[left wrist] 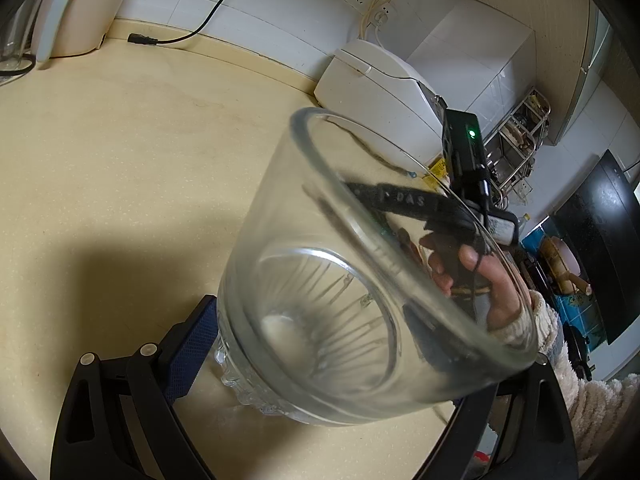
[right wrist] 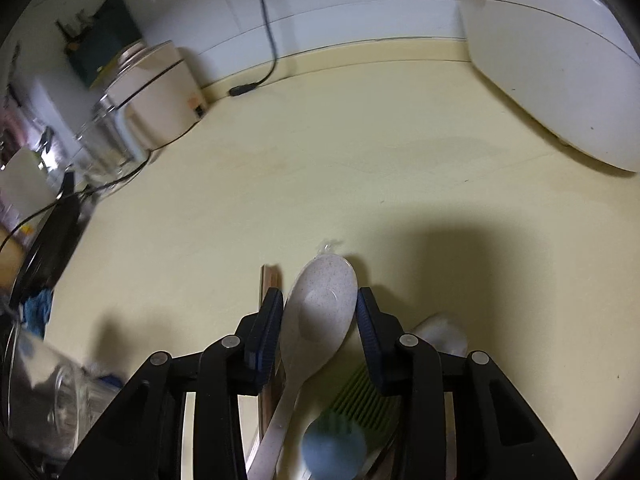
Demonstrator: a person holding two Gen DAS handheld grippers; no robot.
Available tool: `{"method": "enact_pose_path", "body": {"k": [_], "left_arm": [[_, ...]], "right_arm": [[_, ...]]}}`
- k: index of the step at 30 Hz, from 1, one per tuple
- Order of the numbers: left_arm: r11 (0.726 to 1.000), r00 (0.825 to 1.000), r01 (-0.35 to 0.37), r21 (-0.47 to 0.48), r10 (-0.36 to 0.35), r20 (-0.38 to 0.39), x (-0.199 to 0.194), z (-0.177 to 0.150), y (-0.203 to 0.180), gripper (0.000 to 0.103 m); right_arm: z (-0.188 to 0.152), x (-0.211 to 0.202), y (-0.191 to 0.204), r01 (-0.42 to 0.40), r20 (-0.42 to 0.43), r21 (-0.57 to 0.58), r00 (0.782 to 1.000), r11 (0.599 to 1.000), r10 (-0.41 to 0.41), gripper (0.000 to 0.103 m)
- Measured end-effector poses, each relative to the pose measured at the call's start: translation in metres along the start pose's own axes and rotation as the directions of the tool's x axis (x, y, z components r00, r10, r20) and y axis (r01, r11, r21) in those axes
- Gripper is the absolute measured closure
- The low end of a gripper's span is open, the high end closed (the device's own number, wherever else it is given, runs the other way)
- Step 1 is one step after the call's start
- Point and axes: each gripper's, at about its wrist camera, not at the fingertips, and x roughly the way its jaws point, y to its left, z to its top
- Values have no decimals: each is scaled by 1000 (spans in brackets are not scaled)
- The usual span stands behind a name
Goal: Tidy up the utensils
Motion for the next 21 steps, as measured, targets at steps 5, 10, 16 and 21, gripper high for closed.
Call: {"method": "enact_pose_path", "body": {"k": [5,10,16,21], "left_arm": [[1000,1000,0,0,0,0,0,0,0,9],[1000,1000,0,0,0,0,0,0,0,9],[1000,1000,0,0,0,0,0,0,0,9],[1000,1000,1,0,-1,0,0,0,1,9]], "right_arm": [[-12,-18,10,-22,41,-28,999,999,24,65],[-24,-44,31,-23,118,-76,993,997,32,67],[-39,-65,54,-1,185,-114,982,993,23,69],[-48,-81,54,11,240,-89,971,996,11,69]]}}
